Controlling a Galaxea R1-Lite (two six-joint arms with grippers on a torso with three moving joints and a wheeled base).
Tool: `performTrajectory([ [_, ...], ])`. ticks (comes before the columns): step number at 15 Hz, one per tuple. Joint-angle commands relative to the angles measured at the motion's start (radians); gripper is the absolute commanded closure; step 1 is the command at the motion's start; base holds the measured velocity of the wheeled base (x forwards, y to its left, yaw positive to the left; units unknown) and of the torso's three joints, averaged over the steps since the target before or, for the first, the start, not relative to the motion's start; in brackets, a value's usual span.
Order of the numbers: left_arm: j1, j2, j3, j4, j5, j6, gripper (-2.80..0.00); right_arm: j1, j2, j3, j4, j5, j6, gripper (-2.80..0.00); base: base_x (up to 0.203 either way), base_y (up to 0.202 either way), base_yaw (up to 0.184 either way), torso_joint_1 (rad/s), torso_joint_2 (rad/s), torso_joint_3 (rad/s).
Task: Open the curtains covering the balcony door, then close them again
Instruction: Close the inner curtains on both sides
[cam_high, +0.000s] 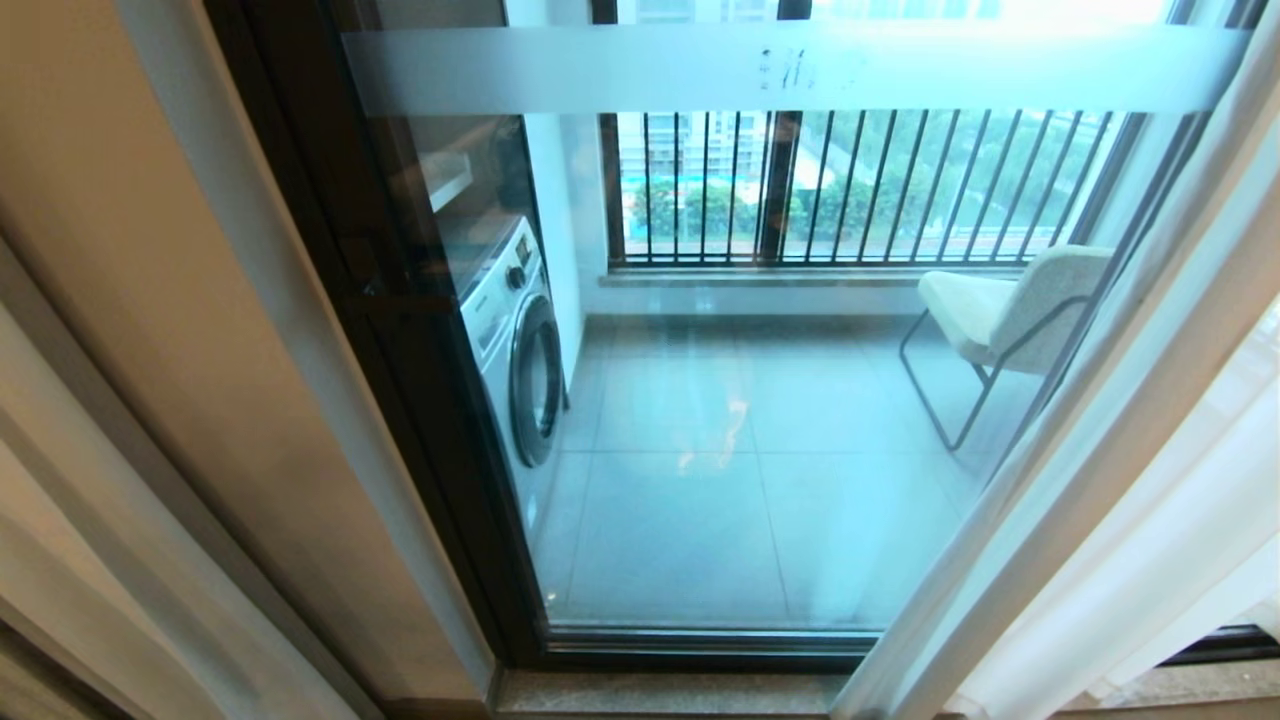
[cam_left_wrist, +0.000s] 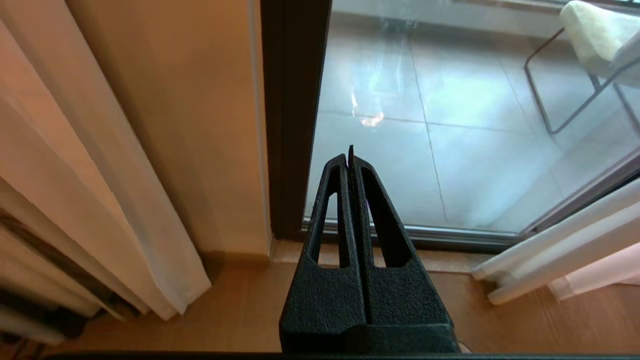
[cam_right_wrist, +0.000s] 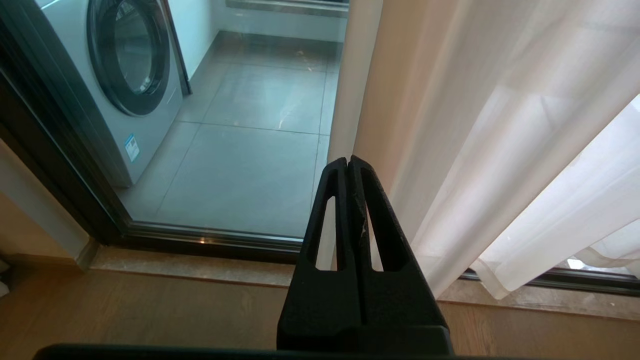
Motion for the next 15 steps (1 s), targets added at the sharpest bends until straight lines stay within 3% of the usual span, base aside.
performTrajectory([
  [1,0.004,0.225,-0.095,0.0,0.008,-0.017,0.0,0.0,0.001,-0.001,0.001,0.002,-0.001,0.0,0.0,0.0,0.0,0.0,0.0,0.0],
  [3,0.01,0.353,-0.165,-0.009,0.048,-0.041,0.0,0.0,0.001,-0.001,0.001,0.001,-0.001,0.0,0.0,0.0,0.0,0.0,0.0,0.0],
  [5,0.026,0.471,-0.198,-0.094,0.13,-0.053,0.0,0.0,0.001,0.001,0.001,0.0,-0.001,0.0,0.0,0.0,0.0,0.0,0.0,0.0],
  [9,0.096,0.692,-0.236,-0.401,0.429,-0.058,0.0,0.0,0.001,-0.001,0.001,0.001,-0.001,0.0,0.0,0.0,0.0,0.0,0.0,0.0],
  [10,0.136,0.726,-0.259,-0.453,0.478,-0.055,0.0,0.0,0.001,0.0,0.001,0.001,-0.001,0.0,0.0,0.0,0.0,0.0,0.0,0.0],
  [13,0.251,0.793,-0.296,-0.558,0.51,-0.018,0.0,0.0,0.001,-0.001,0.001,0.002,-0.001,0.0,0.0,0.0,0.0,0.0,0.0,0.0],
  [14,0.285,0.816,-0.301,-0.616,0.511,-0.001,-2.8,0.0,0.001,-0.001,0.001,0.001,-0.001,0.0,0.0,0.0,0.0,0.0,0.0,0.0],
  [15,0.316,0.842,-0.304,-0.663,0.511,0.016,-2.8,0.0,0.001,0.0,0.001,0.001,-0.001,0.0,0.0,0.0,0.0,0.0,0.0,0.0],
])
